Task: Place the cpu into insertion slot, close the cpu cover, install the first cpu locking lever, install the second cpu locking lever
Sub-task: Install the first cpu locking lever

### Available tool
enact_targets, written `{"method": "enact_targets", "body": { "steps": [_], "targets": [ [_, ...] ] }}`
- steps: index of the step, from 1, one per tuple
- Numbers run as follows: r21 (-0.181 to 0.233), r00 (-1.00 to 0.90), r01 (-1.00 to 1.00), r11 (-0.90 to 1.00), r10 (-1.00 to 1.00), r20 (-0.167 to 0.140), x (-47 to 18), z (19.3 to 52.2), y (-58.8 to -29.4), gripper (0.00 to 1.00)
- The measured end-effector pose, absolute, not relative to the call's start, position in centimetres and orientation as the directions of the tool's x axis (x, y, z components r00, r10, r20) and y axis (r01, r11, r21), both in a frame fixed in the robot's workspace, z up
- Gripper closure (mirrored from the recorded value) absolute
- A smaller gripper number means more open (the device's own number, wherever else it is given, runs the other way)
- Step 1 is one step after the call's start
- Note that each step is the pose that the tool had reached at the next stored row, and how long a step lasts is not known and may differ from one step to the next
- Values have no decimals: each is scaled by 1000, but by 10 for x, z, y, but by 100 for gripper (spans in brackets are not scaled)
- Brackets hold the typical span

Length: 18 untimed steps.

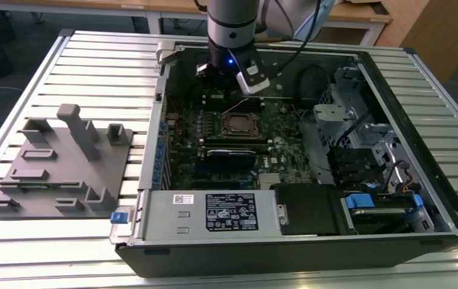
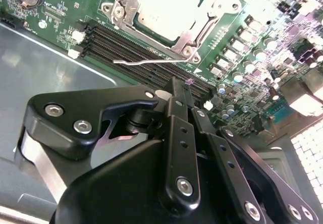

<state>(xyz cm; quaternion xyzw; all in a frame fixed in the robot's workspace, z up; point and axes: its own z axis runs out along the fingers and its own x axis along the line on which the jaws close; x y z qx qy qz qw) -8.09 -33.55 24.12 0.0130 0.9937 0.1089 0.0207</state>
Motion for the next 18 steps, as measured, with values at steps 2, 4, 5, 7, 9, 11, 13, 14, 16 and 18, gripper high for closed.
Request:
{"method": "enact_targets", "body": {
  "steps": [2, 4, 5, 7, 9, 11, 13, 14, 16, 18],
  "targets": [
    [227, -999, 21, 974, 31, -38, -81, 241, -336, 90],
    [228, -999, 22, 974, 31, -38, -81, 241, -335, 90],
    [228, -999, 21, 973, 31, -38, -81, 240, -335, 90],
    [227, -999, 21, 974, 31, -38, -81, 238, -336, 90],
    [228, -999, 21, 974, 31, -38, -81, 235, -336, 90],
    [228, -999, 21, 974, 31, -38, -80, 234, -335, 90],
    [227, -999, 21, 974, 31, -38, -79, 233, -335, 90],
    [227, -999, 21, 974, 31, -38, -78, 232, -335, 90],
    [228, -999, 21, 974, 31, -38, -75, 232, -334, 90],
    [228, -999, 21, 974, 31, -38, -72, 231, -334, 90]
  ]
}}
